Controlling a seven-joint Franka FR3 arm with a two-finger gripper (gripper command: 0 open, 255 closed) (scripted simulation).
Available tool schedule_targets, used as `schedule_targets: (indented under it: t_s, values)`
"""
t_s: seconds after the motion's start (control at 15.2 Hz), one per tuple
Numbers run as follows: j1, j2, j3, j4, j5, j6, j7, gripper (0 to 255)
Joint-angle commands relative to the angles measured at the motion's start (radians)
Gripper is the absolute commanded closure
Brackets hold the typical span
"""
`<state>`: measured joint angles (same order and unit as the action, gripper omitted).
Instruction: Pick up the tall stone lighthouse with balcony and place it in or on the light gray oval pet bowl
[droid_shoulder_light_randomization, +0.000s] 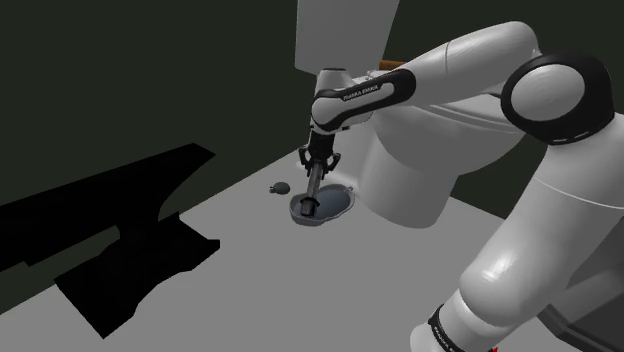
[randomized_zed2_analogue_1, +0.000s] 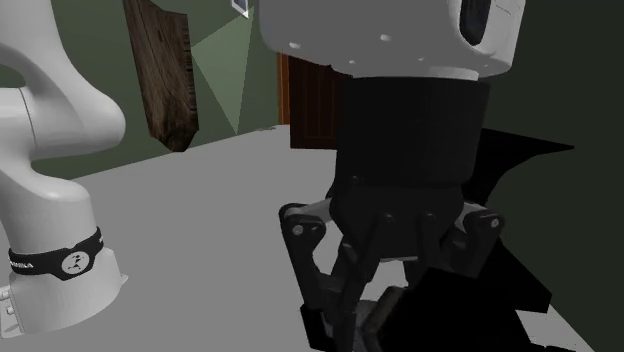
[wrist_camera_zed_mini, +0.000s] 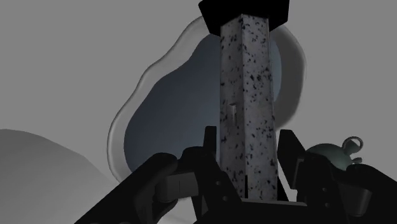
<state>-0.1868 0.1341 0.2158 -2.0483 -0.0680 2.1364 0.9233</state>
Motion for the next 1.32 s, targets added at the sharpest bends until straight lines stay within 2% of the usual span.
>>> schedule_targets:
  t_s: [0.0,0.26,1.25]
  values:
    - [-0.029,-0.028,-0.020,-0.029,0.007,0.004,-0.053,255]
    - [-0.079,-0.049,-0.060,-0.054,0.012,0.012,-0.145,255]
    - [-0.075,0.060,-0.066,-0.121,-0.018,0.186,-0.121,255]
